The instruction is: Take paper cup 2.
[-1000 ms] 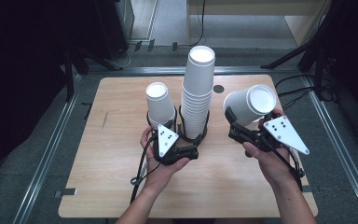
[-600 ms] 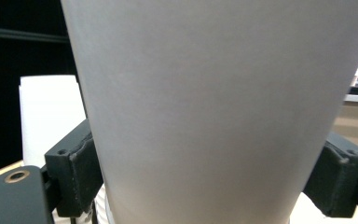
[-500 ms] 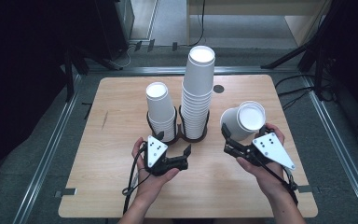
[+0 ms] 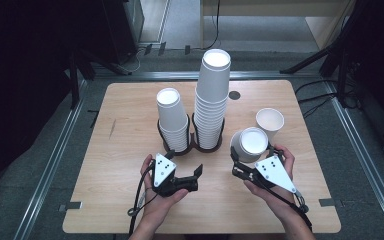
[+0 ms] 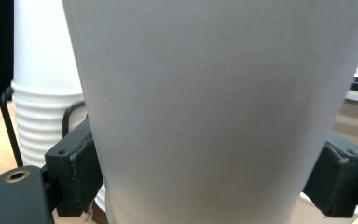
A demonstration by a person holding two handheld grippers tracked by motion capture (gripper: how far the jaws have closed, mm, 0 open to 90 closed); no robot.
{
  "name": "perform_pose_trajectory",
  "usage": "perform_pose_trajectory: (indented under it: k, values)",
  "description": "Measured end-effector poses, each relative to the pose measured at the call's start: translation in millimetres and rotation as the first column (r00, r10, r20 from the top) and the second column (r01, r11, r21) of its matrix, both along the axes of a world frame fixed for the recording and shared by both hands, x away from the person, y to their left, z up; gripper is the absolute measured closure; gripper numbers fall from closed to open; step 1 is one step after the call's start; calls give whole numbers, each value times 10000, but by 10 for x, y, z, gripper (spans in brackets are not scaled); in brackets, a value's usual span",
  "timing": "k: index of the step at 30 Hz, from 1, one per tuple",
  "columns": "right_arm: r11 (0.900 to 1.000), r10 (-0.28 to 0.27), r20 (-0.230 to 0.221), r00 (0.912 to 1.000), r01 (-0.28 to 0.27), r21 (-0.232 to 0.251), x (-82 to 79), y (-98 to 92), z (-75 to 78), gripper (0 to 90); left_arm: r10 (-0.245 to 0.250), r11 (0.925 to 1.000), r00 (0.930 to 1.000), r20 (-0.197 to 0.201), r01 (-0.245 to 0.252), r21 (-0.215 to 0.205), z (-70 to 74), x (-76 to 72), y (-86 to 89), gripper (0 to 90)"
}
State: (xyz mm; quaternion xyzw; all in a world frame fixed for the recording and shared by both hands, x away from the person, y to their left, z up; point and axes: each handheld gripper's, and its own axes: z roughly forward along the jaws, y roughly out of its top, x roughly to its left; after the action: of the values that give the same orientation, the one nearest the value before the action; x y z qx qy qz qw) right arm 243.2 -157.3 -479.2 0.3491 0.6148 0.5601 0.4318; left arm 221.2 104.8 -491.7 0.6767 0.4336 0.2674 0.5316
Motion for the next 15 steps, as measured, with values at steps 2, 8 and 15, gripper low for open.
perform_pose_trajectory:
  k: [2,8,15]
  values:
    - [9994,-37,8,10000,38,-333,-13,26,-54,131,-125,9999,9999,17,125,72,-1,-8,13,14]
    - [9868,-242,310,9992,288,-1593,-23,83,-188,130,-274,9996,9996,-118,275,79,-26,-7,48,14]
    - [9656,-340,562,9978,473,-2558,-34,163,-293,130,-424,9991,9991,-99,425,90,-22,-21,37,14]
